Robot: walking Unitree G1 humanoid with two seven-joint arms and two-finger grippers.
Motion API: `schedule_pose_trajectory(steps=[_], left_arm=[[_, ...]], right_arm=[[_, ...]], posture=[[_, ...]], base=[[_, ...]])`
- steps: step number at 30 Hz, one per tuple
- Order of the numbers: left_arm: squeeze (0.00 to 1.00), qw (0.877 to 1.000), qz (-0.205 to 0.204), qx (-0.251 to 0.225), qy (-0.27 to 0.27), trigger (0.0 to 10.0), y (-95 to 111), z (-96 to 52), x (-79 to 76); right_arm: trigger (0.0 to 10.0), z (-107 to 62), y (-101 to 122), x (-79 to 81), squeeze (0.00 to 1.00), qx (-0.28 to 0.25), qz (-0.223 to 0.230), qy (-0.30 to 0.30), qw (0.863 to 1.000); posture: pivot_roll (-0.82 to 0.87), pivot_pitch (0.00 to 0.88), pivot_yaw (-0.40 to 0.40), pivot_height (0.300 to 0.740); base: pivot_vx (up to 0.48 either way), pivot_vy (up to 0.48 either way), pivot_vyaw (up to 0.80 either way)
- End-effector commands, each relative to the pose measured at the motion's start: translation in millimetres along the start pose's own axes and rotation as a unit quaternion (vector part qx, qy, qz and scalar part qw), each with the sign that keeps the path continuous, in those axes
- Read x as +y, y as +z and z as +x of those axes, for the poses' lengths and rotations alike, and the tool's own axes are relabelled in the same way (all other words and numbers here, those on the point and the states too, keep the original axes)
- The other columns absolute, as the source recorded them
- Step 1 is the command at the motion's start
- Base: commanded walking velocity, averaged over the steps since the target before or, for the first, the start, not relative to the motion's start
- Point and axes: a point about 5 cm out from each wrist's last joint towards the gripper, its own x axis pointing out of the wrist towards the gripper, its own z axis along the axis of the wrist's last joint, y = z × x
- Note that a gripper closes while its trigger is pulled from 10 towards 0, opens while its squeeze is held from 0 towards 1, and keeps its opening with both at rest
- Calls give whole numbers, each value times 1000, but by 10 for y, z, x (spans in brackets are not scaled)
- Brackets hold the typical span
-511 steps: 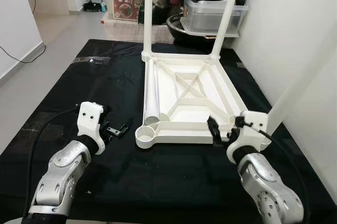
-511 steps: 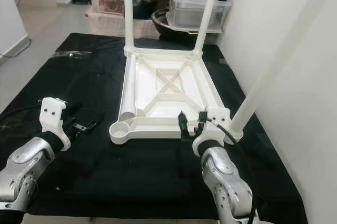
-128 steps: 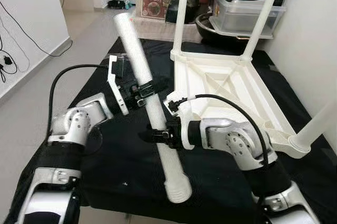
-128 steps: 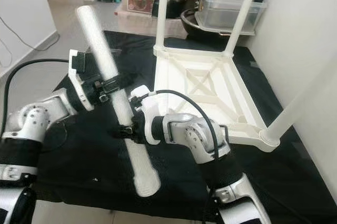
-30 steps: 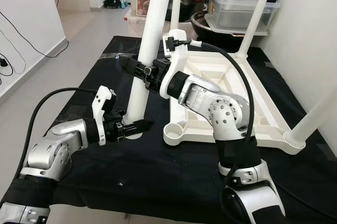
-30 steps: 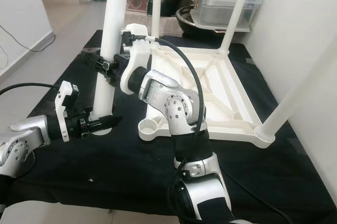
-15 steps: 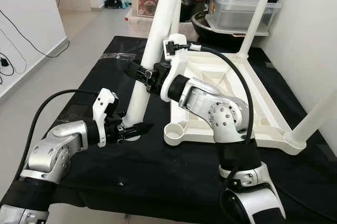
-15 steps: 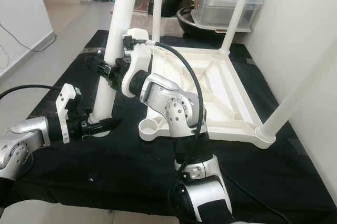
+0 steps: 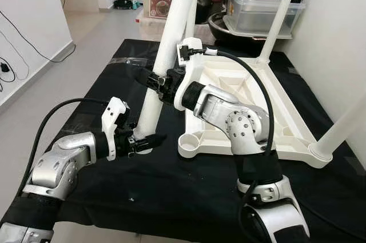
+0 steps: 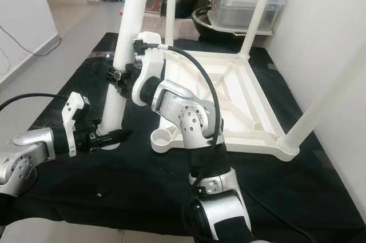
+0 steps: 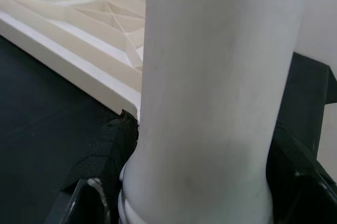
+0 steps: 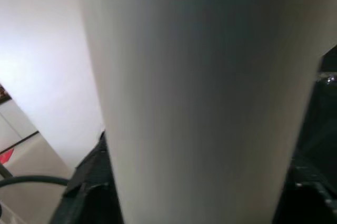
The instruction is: Building children table
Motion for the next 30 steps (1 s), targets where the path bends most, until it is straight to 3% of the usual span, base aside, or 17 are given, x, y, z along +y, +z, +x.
schedule_pose_trajectory(steps=[1,9,10,12,13,14,15,16,30], left_arm=[[0,1000,7,2,-18,10000,-27,60,-67],[0,1000,6,6,-27,10000,-45,50,-94],[0,1000,6,7,-29,10000,-47,48,-97],[0,1000,6,7,-29,10000,-45,48,-95],[0,1000,7,6,-28,10000,-36,52,-89],[0,1000,7,5,-28,10000,-33,52,-87],[0,1000,7,5,-28,10000,-33,52,-87],[0,1000,8,5,-28,10000,-32,53,-87],[0,1000,14,5,-27,10000,12,45,-49]], right_arm=[[10000,11,28,-6,1000,-13,4,-7,1000],[10000,7,70,-19,1000,-31,16,-13,999],[10000,6,100,-9,0,-33,18,-6,999],[10000,6,101,-3,0,-31,18,-3,999],[6863,7,76,12,0,-28,19,3,999],[4627,7,38,27,0,-22,20,6,1000],[4627,7,38,27,0,-22,20,6,1000],[0,7,5,39,0,-19,20,9,1000],[0,-4,-205,163,0,-1,46,33,998]], posture=[[51,0,-56,740],[49,0,-54,740],[49,0,-54,740],[49,0,-54,740],[49,0,-54,740],[50,0,-59,740],[50,0,-59,740],[50,0,-59,740],[49,0,-53,740]], base=[[0,0,0],[0,0,0],[0,0,0],[0,0,0],[0,0,0],[0,0,0],[0,0,0],[0,0,0],[0,0,0]])
